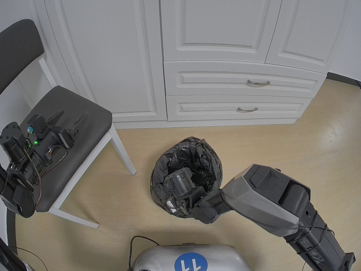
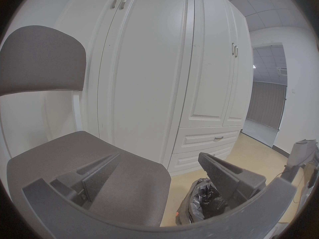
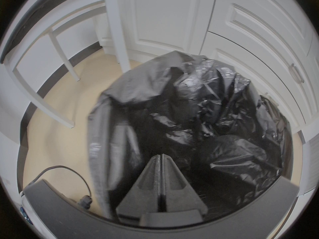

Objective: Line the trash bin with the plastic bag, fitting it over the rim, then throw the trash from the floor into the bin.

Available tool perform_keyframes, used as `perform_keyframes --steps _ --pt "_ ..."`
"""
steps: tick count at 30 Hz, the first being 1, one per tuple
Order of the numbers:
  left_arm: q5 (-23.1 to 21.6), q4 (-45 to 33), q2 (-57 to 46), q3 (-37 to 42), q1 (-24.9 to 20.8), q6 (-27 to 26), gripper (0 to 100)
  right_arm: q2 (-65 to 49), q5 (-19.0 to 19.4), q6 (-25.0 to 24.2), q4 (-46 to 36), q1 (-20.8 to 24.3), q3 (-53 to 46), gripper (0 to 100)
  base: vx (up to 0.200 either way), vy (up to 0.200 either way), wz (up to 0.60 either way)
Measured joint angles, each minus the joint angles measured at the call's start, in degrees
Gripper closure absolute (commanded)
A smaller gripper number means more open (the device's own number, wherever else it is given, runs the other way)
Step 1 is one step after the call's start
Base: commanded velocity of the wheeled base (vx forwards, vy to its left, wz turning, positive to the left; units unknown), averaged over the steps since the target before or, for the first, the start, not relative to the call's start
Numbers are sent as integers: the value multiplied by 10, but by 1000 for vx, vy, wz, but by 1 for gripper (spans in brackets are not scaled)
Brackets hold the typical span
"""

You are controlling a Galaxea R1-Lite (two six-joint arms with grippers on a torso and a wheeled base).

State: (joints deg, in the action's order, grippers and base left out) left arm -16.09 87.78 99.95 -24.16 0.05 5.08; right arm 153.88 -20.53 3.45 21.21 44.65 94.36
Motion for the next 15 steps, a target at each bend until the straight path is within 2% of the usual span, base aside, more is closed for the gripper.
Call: perform_keyframes --steps 6,15 --pt "0 0 0 -1 0 0 0 2 -1 -5 0 25 -1 100 0 0 0" --pt "0 0 -3 1 -1 0 0 -50 -4 -4 -4 9 -31 100 0 0 0"
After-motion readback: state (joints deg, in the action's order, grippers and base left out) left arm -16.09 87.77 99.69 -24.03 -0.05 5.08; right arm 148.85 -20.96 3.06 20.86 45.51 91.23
